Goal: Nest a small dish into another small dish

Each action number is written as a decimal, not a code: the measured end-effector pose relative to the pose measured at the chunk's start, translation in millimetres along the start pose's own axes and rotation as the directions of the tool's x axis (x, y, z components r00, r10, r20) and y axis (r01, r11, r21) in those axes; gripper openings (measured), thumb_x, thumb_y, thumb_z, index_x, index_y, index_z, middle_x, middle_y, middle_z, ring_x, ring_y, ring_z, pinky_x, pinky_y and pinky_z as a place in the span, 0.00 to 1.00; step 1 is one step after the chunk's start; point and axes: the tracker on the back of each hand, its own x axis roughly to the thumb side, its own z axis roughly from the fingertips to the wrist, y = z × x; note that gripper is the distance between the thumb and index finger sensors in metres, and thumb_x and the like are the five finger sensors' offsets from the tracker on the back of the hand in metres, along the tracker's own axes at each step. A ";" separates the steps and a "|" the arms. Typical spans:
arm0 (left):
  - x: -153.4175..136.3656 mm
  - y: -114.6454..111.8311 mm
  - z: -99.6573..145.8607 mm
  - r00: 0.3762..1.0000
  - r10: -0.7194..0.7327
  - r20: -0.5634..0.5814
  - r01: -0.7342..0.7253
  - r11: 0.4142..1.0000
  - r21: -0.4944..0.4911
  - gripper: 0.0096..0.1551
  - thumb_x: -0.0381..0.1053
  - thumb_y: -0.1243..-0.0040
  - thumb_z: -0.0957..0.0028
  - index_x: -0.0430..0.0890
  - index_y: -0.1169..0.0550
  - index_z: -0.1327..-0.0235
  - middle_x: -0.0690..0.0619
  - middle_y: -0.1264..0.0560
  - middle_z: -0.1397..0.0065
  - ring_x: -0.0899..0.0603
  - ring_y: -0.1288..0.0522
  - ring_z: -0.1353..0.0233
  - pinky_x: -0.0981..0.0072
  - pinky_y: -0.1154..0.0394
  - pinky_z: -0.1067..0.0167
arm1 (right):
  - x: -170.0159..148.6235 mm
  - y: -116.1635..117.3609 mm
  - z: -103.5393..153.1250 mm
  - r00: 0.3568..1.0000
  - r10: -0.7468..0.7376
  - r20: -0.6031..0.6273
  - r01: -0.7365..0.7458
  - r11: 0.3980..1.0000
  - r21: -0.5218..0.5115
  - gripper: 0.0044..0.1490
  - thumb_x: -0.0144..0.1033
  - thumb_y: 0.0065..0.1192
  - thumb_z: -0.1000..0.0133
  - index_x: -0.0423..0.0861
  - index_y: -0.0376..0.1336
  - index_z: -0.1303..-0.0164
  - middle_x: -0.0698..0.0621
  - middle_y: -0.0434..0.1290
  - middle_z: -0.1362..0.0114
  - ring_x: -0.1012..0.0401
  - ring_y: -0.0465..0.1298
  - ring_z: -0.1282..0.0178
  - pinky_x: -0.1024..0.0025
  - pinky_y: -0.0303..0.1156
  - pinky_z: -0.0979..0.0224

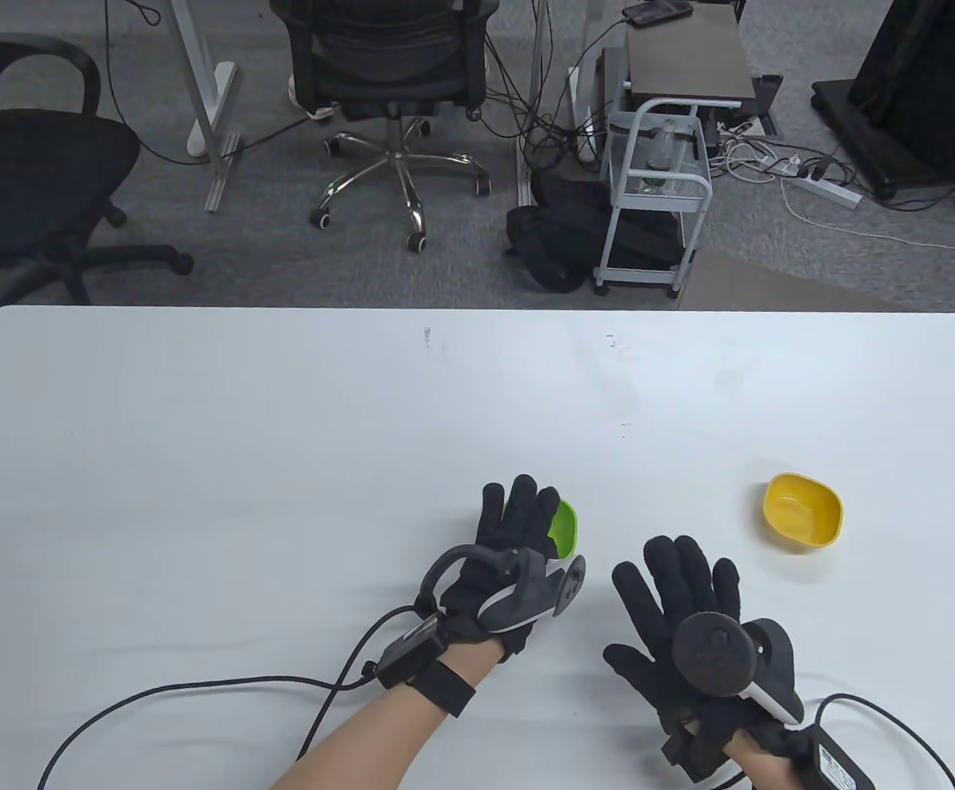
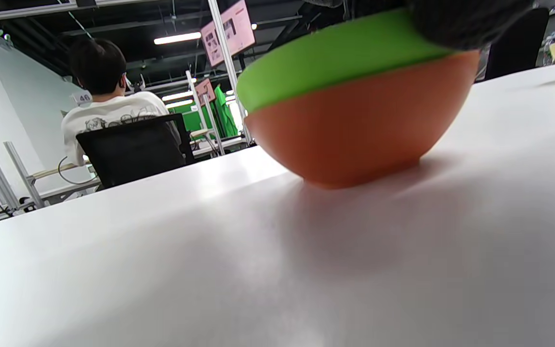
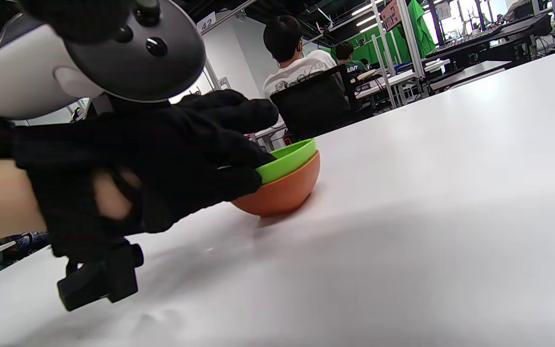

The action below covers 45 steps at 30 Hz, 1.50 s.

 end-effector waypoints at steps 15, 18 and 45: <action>-72.2 33.3 66.9 0.962 0.270 0.026 -0.269 0.962 -0.038 0.42 0.77 0.52 0.65 0.78 0.47 0.33 0.71 0.62 0.16 0.49 0.70 0.14 0.43 0.71 0.22 | 0.6 -2.4 -0.2 1.000 -0.016 0.006 0.016 1.000 -0.006 0.51 0.61 0.60 0.60 0.66 0.37 0.33 0.57 0.22 0.21 0.47 0.24 0.18 0.38 0.17 0.27; -89.2 29.5 83.9 0.964 0.264 0.024 -0.262 0.963 -0.055 0.44 0.79 0.53 0.65 0.80 0.52 0.34 0.71 0.65 0.16 0.49 0.72 0.14 0.43 0.71 0.23 | -0.2 -2.9 -0.2 1.000 -0.022 0.004 0.022 1.000 -0.009 0.52 0.61 0.60 0.60 0.66 0.37 0.33 0.57 0.22 0.21 0.47 0.24 0.18 0.38 0.17 0.27; -115.2 -3.5 110.2 0.918 0.396 0.019 -0.389 0.910 -0.145 0.48 0.83 0.57 0.67 0.82 0.65 0.38 0.71 0.73 0.19 0.51 0.78 0.16 0.43 0.73 0.23 | 5.2 -26.3 -19.0 0.997 -0.074 -0.005 0.074 0.996 -0.043 0.51 0.59 0.63 0.60 0.65 0.41 0.32 0.58 0.24 0.21 0.47 0.24 0.17 0.38 0.16 0.26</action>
